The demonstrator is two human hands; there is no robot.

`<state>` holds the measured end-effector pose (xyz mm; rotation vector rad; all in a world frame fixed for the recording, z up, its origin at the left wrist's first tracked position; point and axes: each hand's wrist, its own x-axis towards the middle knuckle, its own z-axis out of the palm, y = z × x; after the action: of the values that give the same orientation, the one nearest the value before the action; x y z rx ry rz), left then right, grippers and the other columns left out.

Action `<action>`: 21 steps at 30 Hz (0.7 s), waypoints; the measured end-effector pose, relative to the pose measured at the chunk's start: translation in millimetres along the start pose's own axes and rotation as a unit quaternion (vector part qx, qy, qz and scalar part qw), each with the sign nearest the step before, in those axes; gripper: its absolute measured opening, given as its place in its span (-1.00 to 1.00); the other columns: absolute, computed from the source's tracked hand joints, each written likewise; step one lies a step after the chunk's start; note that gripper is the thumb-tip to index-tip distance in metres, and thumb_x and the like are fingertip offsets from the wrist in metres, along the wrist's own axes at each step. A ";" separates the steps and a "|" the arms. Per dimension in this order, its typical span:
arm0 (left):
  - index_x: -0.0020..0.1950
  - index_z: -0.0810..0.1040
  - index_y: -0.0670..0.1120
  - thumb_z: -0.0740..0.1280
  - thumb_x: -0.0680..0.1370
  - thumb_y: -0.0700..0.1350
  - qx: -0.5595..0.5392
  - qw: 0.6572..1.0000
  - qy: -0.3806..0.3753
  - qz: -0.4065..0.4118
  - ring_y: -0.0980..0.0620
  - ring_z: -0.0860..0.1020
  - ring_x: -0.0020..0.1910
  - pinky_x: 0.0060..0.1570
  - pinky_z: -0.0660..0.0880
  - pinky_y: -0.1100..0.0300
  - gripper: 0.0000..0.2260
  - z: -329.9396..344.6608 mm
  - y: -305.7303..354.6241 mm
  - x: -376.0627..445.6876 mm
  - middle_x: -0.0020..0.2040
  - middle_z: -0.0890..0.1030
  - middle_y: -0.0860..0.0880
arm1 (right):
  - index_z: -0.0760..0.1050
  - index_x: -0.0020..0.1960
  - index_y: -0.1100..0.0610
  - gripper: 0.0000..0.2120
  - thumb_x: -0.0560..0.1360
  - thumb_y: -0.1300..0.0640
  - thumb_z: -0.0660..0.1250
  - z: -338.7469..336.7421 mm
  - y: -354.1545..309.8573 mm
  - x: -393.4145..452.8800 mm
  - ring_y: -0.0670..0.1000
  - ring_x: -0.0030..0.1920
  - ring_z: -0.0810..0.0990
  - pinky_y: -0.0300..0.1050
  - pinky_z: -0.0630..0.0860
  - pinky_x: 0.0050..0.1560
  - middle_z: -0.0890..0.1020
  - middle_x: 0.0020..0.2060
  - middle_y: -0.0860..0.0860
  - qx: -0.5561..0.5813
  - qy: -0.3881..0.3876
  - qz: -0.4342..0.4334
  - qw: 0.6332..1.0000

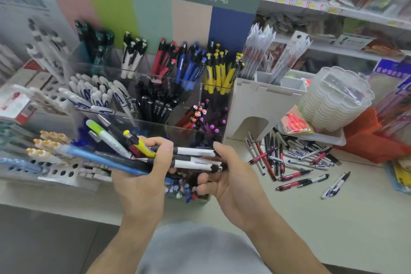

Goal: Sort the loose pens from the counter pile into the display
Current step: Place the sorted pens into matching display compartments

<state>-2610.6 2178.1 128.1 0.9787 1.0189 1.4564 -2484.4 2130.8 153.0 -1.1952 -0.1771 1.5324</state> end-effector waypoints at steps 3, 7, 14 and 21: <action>-0.19 0.60 0.09 0.47 0.39 -0.03 -0.013 1.000 -0.016 -0.001 0.06 0.57 -0.26 -0.20 0.56 0.16 -0.93 -7.0 3.6 8.6 -0.21 0.59 0.06 | 0.58 0.00 0.28 -0.74 0.64 0.08 0.26 10.8 -5.6 3.1 0.04 -0.47 0.53 -0.12 0.58 -0.46 0.58 -0.35 0.14 -0.061 0.000 -0.045 0.997; -0.14 0.64 0.03 0.56 0.37 0.07 -0.039 0.999 -0.007 -0.031 -0.02 0.55 -0.36 -0.30 0.55 0.08 -0.80 -15.7 16.0 24.1 -0.22 0.64 -0.01 | 0.58 0.10 0.22 -0.82 0.62 0.12 0.30 26.3 -12.8 8.4 0.08 -0.40 0.61 -0.09 0.63 -0.38 0.63 -0.24 0.13 -0.125 -0.026 -0.139 0.982; 0.06 0.57 -0.31 0.42 0.41 0.14 -0.061 0.994 0.043 -0.082 0.02 0.42 -0.48 -0.35 0.47 0.21 -0.48 -32.7 23.1 59.5 -0.35 0.54 -0.02 | 0.62 0.10 0.23 -0.89 0.62 0.28 0.33 60.6 -59.9 38.6 0.04 -0.23 0.73 -0.18 0.65 -0.20 0.64 -0.08 0.19 -0.318 0.005 -0.425 0.847; -0.16 0.48 -0.18 0.40 0.51 -0.05 -0.056 0.990 0.019 -0.125 -0.01 0.41 -0.46 -0.37 0.46 0.17 -0.78 -46.9 20.1 68.5 -0.32 0.50 -0.03 | 0.65 0.07 0.24 -0.87 0.58 0.23 0.37 122.4 -120.7 99.4 -0.09 -0.14 0.54 -0.19 0.54 -0.03 0.51 -0.06 0.02 -0.581 -0.052 -0.598 0.550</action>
<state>-2668.4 2240.5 136.5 0.7174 1.0361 1.3117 -2482.4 2311.9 234.3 -1.3316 -1.9013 0.0134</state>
